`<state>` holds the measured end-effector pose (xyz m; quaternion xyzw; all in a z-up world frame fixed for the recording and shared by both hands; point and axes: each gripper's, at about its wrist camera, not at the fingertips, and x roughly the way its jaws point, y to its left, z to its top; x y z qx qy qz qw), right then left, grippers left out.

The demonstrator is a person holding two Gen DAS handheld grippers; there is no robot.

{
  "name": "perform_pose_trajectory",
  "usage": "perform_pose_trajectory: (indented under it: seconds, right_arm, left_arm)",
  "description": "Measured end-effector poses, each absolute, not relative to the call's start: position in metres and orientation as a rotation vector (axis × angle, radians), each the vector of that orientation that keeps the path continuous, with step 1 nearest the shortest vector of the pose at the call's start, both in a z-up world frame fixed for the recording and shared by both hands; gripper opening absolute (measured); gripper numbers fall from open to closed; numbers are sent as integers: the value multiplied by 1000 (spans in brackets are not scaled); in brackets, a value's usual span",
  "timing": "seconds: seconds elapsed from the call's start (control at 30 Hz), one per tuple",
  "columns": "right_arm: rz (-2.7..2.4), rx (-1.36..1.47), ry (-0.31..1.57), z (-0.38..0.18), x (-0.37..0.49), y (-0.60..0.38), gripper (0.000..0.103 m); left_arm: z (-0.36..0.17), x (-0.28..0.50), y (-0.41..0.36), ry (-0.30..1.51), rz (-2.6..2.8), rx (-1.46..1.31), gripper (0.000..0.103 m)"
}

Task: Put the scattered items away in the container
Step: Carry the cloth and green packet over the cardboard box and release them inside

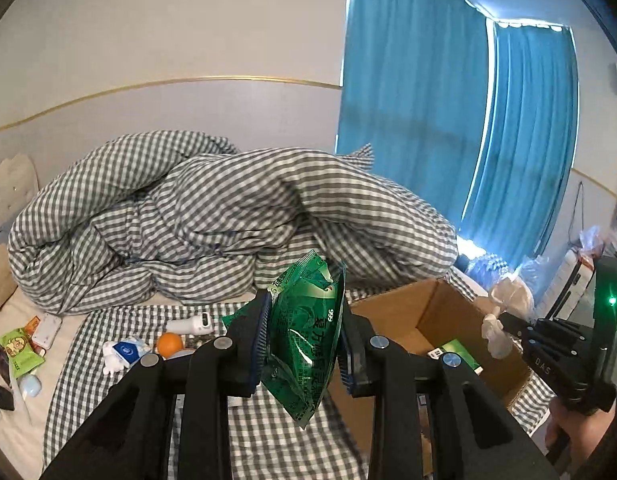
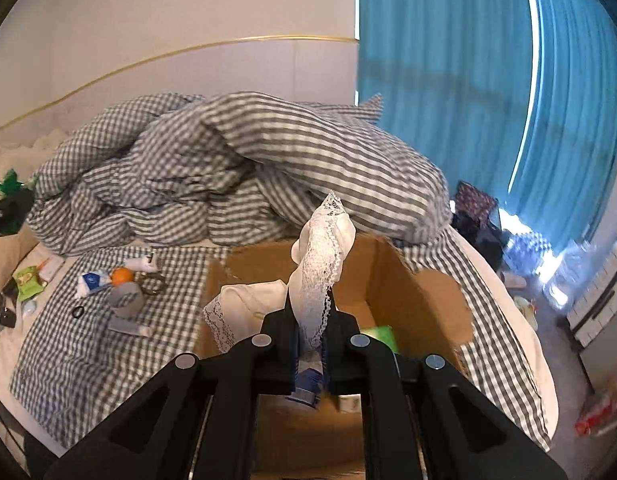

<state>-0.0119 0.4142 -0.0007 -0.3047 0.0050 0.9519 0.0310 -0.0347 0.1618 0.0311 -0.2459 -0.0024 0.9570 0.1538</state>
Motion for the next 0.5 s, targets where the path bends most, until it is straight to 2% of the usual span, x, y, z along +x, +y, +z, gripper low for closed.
perform_pose_trajectory:
  seconds: [0.5]
  right_arm:
    - [2992,-893,21,12,32,407,9]
  left_arm:
    - [34,3,189,34,2736,-687,30]
